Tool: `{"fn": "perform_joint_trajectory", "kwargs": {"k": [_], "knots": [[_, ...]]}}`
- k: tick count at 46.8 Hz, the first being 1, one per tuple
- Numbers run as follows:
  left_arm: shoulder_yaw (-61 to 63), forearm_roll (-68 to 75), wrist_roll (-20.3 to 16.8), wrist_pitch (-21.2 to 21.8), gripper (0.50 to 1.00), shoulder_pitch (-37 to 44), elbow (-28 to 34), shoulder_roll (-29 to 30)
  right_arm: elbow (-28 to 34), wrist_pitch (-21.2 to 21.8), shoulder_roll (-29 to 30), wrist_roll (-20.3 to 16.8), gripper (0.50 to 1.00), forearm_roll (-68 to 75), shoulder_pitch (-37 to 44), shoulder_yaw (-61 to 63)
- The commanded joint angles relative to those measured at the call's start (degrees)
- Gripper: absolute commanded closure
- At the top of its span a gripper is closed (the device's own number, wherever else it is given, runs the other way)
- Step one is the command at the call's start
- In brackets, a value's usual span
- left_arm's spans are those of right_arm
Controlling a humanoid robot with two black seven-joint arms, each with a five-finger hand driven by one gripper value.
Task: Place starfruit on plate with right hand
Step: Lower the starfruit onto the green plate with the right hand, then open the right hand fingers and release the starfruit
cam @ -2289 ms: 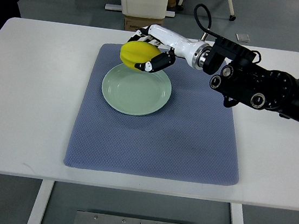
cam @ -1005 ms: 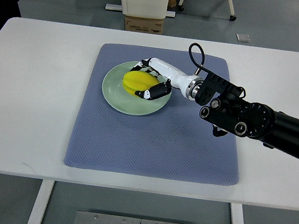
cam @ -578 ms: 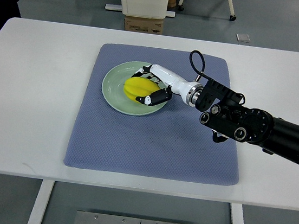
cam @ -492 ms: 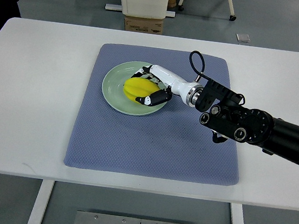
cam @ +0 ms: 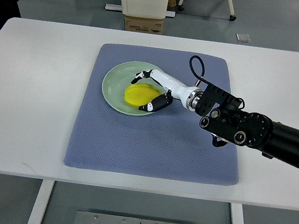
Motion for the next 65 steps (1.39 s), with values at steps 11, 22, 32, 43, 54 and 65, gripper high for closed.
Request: {"fn": "perform_joint_trajectory", "kwargs": {"k": [11,22,32,43,54,65], "knots": [[0.0,0.0,0.0,0.06,0.5,0.0,0.0,0.0,0.26,0.78,0.0,-0.26,0.5,0.09,1.66,-0.12],[0.0,0.0,0.0,0.06,0.5,0.0,0.0,0.0,1.14,3.24,0.0,-0.26,0.5,0.09,3.95,0.14],[0.0,0.0,0.0,-0.02,0.5,0.0,0.0,0.0,3.6,3.33,0.0,-0.26,0.5,0.18,5.0,2.25],[0.0,0.0,0.0,-0.02,0.5,0.0,0.0,0.0,3.69,3.33,-5.79,-0.26,0.5,2.81,4.65,7.26],[0.0,0.0,0.0,-0.02,0.5,0.0,0.0,0.0,3.51,3.25,-10.89,-0.35,0.5,5.1,2.2,11.91],[0.0,0.0,0.0,-0.02,0.5,0.0,0.0,0.0,3.16,2.63,-13.09,-2.46,0.5,5.19,-4.04,22.63]]}}
